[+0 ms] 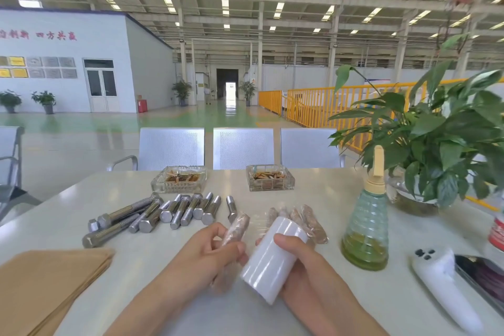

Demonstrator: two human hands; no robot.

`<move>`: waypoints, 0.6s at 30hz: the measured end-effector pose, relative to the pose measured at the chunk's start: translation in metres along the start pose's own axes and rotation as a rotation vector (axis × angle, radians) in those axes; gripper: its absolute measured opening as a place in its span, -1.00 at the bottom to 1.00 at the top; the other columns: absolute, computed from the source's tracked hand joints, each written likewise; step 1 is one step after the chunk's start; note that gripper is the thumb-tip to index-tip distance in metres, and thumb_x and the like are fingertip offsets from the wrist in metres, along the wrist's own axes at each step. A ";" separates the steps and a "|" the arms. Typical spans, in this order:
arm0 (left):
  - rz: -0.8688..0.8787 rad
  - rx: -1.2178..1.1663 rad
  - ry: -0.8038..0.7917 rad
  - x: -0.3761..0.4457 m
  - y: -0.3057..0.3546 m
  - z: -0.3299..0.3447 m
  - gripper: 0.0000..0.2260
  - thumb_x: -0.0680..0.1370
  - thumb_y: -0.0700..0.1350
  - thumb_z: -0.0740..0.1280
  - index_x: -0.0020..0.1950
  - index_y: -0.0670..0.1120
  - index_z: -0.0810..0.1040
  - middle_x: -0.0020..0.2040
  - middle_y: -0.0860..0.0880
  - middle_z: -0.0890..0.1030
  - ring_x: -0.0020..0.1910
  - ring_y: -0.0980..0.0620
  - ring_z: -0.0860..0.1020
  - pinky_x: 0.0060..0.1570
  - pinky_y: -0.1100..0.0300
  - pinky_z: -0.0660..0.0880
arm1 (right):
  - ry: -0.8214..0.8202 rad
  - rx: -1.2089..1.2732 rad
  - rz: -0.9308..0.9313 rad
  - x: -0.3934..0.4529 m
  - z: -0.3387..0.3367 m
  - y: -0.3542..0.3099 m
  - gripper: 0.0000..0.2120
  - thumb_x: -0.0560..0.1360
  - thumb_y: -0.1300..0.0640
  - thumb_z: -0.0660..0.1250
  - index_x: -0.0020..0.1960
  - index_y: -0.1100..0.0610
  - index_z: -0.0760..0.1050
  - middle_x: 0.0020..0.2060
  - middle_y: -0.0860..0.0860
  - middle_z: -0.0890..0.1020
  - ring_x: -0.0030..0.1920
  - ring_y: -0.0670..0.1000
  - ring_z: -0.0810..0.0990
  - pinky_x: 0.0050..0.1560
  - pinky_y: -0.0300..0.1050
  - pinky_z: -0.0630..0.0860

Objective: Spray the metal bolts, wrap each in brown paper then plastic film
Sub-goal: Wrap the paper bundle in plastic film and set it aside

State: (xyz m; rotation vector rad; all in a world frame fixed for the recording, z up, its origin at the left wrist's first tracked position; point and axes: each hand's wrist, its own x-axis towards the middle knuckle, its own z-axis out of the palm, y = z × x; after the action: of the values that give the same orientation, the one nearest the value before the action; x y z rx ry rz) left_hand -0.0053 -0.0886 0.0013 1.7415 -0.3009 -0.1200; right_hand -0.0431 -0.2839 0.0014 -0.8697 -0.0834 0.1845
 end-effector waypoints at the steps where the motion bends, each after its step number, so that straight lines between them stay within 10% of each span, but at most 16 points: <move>1: 0.007 0.035 0.023 0.000 -0.001 0.002 -0.70 0.56 -0.06 0.46 0.06 -0.22 0.44 -0.22 -0.02 0.68 -0.25 0.02 0.52 -0.24 0.20 0.38 | -0.012 -0.012 0.014 -0.001 0.002 0.001 -0.59 0.32 0.21 0.54 0.16 0.27 0.68 0.16 0.31 0.66 0.28 0.35 0.60 0.41 0.30 0.42; 8: 0.066 0.098 0.040 -0.008 0.005 0.005 -0.87 0.67 -0.13 0.30 0.12 -0.18 0.49 -0.24 -0.22 0.54 -0.28 -0.02 0.51 -0.29 0.16 0.44 | -0.107 -0.086 0.023 -0.003 0.006 0.006 -0.28 0.29 0.17 0.53 0.41 0.33 0.47 0.35 0.39 0.52 0.43 0.41 0.43 0.50 0.40 0.26; 13: -0.006 0.010 -0.042 -0.011 0.001 0.004 -0.63 0.68 -0.20 0.22 -0.26 -0.11 0.69 -0.27 -0.25 0.61 -0.38 0.05 0.63 -0.11 0.15 0.50 | -0.183 -0.147 0.013 -0.002 0.005 0.008 -0.52 0.20 0.16 0.56 0.12 0.17 0.72 0.19 0.31 0.65 0.26 0.32 0.59 0.47 0.34 0.32; 15: -0.009 -0.056 -0.017 -0.009 0.007 0.003 -0.72 0.69 -0.11 0.24 -0.02 -0.19 0.70 -0.05 -0.35 0.67 -0.11 -0.27 0.66 0.09 -0.07 0.51 | -0.164 -0.123 0.003 -0.002 0.003 0.007 -0.55 0.17 0.15 0.58 0.07 0.13 0.74 0.16 0.27 0.67 0.18 0.24 0.61 0.49 0.32 0.30; 18: 0.073 0.006 0.024 -0.008 0.005 0.001 -0.62 0.62 0.06 0.30 0.09 -0.29 0.59 -0.09 -0.30 0.67 -0.20 -0.11 0.61 -0.13 0.14 0.48 | -0.179 -0.109 0.009 -0.003 0.001 0.005 -0.55 0.20 0.16 0.58 0.10 0.14 0.73 0.13 0.26 0.67 0.19 0.24 0.61 0.50 0.32 0.29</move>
State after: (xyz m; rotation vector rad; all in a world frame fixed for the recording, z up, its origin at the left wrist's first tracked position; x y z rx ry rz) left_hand -0.0134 -0.0878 0.0049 1.7343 -0.3475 -0.0451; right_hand -0.0464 -0.2804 -0.0018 -0.9612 -0.2582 0.2683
